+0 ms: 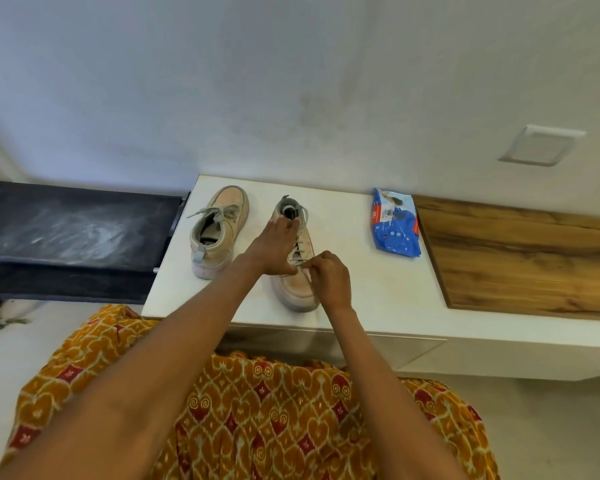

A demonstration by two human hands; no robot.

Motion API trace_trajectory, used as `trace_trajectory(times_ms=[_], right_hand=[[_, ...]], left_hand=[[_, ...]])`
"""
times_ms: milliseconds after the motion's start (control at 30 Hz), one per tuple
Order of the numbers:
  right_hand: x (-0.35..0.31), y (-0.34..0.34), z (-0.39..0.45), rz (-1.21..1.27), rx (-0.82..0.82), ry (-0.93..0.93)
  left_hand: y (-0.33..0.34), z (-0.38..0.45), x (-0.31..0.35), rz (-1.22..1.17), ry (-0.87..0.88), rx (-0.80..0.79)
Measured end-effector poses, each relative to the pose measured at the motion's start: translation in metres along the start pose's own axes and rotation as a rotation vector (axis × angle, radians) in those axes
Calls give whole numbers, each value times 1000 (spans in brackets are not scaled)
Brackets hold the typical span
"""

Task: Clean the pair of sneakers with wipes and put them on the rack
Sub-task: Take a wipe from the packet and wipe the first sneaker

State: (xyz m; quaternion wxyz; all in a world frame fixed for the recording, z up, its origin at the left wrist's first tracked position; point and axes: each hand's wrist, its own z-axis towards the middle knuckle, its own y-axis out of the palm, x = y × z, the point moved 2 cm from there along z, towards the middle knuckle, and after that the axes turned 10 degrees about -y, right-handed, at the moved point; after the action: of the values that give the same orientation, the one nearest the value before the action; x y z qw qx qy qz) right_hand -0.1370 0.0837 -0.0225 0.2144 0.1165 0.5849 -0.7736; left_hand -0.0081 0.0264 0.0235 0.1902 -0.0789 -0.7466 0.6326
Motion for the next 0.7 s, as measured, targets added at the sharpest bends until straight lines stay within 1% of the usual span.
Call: trace_trajectory(times_ms=[133,200,267,367,433,500,600,700], right_hand=[[6,-9,-34,73,-1,-32],[7,-16,-50,107,-35,-69],[7,-20,-56,139,-70,-63],[1,-23,-57,197,-58,72],[-6,-17,-60,186,-53,147],[-11,-10,-61,129,-21,181],[-10,-8,-45,129,87,239],[-1,-11,-15,154,49,282]], left_hand=[[1,-4,2,-30,-3,-6],[2,-4,1,-44,-4,5],[3,-4,-1,-57,-9,6],[4,-4,-1,-68,-10,8],[5,-3,-1,-73,-13,6],[6,-3,-1,-89,-23,-3],[5,-2,-3,-83,-14,-2],[4,-1,-4,-73,6,5]])
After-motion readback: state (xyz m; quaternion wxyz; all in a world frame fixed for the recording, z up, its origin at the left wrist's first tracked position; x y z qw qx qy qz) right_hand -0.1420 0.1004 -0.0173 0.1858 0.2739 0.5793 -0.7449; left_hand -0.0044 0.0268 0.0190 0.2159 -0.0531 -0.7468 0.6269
